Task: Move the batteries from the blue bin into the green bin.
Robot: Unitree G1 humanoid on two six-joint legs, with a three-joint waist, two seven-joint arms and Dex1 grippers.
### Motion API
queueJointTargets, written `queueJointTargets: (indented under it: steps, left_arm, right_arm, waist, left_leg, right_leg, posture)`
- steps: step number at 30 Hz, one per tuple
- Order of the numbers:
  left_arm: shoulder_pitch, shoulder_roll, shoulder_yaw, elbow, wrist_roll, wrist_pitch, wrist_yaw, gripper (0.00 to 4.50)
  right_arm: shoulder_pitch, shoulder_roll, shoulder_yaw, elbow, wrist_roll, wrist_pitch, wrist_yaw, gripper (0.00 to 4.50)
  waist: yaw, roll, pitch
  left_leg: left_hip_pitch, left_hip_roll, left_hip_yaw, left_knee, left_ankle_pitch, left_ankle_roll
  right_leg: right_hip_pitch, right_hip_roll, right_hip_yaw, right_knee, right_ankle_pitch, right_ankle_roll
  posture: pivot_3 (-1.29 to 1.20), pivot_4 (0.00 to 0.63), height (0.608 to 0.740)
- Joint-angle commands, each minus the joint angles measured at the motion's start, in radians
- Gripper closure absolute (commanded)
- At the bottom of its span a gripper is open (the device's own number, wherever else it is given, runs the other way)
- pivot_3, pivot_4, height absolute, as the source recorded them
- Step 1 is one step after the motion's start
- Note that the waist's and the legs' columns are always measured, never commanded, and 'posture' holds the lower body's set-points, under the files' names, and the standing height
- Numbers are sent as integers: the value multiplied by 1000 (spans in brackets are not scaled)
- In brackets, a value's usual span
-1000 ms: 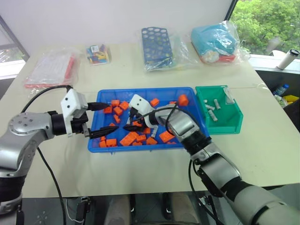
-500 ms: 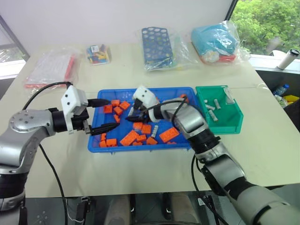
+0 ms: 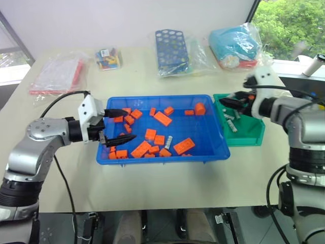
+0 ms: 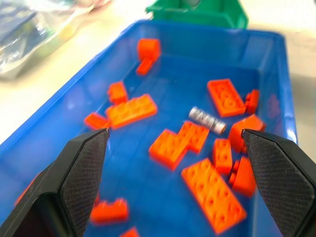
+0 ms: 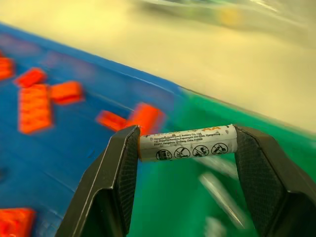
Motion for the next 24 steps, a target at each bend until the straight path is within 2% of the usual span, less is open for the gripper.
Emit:
queueJointTargets:
  steps: [1,2,5,8,13,17,21,24]
  left_arm:
    - [-41,-7,-3,18,10,-25,-16,0]
    - [-52,-10,-6,27,12,-26,-19,0]
    - [-78,-16,-14,51,21,-35,-33,0]
    - [-93,-22,-19,64,28,-41,-38,0]
    - [-87,-26,-16,50,29,-35,-34,0]
    - [-69,-18,-5,33,25,-28,-29,0]
    - [-53,-6,12,10,18,-15,-16,0]
    - [-40,0,24,-7,13,-7,-3,0]
  right_arm:
    - [43,-18,-32,-58,26,0,-31,2251]
    - [55,-18,-30,-65,31,-2,-36,1224]
    - [68,-37,8,-75,24,-41,-47,68]
    - [42,-52,53,-78,24,-72,-44,68]
    - [-5,1,123,-189,123,-53,3,68]
    - [-10,47,262,-271,174,-71,58,68]
    - [-35,84,423,-195,131,-153,98,68]
    - [-48,88,495,-139,107,-207,134,68]
  waist:
    - [4,0,0]
    - [5,0,0]
    - [7,0,0]
    - [6,0,0]
    - [5,0,0]
    - [7,0,0]
    - [10,0,0]
    - [10,0,0]
  left_leg:
    - [0,0,0,0,0,0]
    - [0,0,0,0,0,0]
    - [-1,0,0,1,0,0]
    - [-1,0,0,1,0,0]
    - [-1,1,-1,1,0,0]
    - [-1,2,-2,1,0,0]
    - [-1,1,-2,2,0,0]
    - [-1,1,-1,3,0,0]
  right_leg:
    - [0,0,0,0,0,0]
    - [0,1,0,0,0,0]
    - [0,0,1,0,0,0]
    - [0,0,1,0,0,0]
    - [0,1,1,0,0,0]
    - [0,1,1,0,0,0]
    - [0,1,0,0,0,0]
    - [0,1,0,0,0,0]
  posture:
    - [0,150,737]
    - [0,150,737]
    - [0,150,737]
    - [0,150,737]
    - [0,150,737]
    - [0,150,737]
    - [0,150,737]
    - [0,150,737]
